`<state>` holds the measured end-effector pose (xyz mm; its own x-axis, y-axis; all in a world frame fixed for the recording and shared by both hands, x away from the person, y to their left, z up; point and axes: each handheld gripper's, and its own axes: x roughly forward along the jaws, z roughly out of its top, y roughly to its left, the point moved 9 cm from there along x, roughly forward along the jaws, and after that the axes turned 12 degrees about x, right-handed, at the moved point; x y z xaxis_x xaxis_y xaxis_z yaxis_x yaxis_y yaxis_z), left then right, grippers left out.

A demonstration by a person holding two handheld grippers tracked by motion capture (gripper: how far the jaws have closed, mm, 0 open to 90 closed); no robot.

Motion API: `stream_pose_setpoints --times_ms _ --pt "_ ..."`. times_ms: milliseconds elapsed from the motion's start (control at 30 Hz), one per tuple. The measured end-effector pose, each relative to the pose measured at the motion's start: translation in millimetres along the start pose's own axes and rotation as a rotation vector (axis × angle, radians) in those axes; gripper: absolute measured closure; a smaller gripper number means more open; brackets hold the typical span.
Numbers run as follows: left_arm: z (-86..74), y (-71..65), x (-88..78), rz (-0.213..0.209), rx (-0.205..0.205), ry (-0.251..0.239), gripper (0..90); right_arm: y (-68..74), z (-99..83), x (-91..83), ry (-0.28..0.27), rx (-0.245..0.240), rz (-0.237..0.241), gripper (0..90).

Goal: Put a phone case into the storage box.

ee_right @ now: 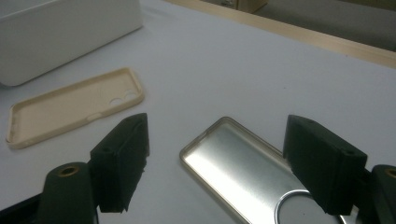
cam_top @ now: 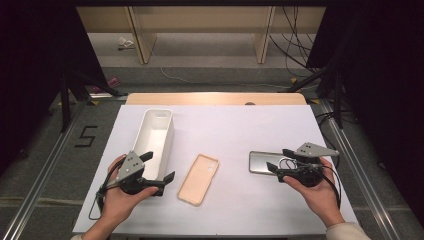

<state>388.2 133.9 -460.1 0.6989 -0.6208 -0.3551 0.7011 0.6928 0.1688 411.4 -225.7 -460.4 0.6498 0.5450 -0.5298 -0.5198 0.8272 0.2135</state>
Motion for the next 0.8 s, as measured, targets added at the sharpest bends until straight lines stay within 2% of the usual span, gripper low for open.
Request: stream_pose_setpoints --times_ms 267,300,333,367,400,433,500,533,567,600,633,700,800 --pt "0.4 -0.2 -0.5 -0.002 0.001 -0.002 2.8 -0.8 -2.1 3.5 0.024 0.004 -0.015 28.2" --pt "0.4 -0.1 -0.5 -0.002 0.003 -0.001 2.8 -0.9 -2.2 4.2 0.026 0.004 -0.016 31.1" --pt "0.3 -0.1 -0.4 0.0 0.001 0.0 2.8 -1.1 -2.5 4.8 0.032 0.004 -0.023 38.2" --pt "0.2 -0.1 -0.3 -0.001 0.002 0.0 2.9 -1.5 -2.8 6.9 0.047 -0.001 -0.037 52.7" --pt "0.2 -0.2 -0.1 -0.001 0.002 0.001 2.9 -1.5 -2.8 6.9 0.047 -0.001 -0.037 52.7" --pt "0.0 -0.3 0.0 -0.001 0.003 0.002 2.9 -0.7 -2.8 9.0 0.057 0.001 -0.033 61.0" --pt "0.0 -0.7 0.2 -0.003 0.006 0.004 2.9 0.2 -3.5 14.7 0.091 0.003 -0.045 69.9" --pt "0.1 -0.8 0.4 -0.003 0.006 0.003 3.0 2.8 -7.0 22.7 0.139 0.001 -0.039 78.3" --pt "0.3 -0.9 0.5 -0.003 0.007 0.003 3.0 3.0 -9.6 26.6 0.164 -0.006 -0.049 82.7" --pt "0.3 -0.9 0.5 -0.003 0.007 0.003 3.0 3.0 -9.6 26.6 0.164 -0.006 -0.049 82.7" --pt "0.3 -1.1 0.6 -0.003 0.005 0.003 3.0 2.9 -12.2 29.7 0.189 -0.009 -0.055 85.9" --pt "0.2 -1.5 0.9 -0.006 0.006 0.003 3.1 1.0 -15.1 37.0 0.234 0.02 -0.067 90.0" --pt "0.5 -1.5 0.6 -0.004 0.006 0.002 3.1 -0.1 -15.5 42.4 0.251 0.044 -0.067 90.0"
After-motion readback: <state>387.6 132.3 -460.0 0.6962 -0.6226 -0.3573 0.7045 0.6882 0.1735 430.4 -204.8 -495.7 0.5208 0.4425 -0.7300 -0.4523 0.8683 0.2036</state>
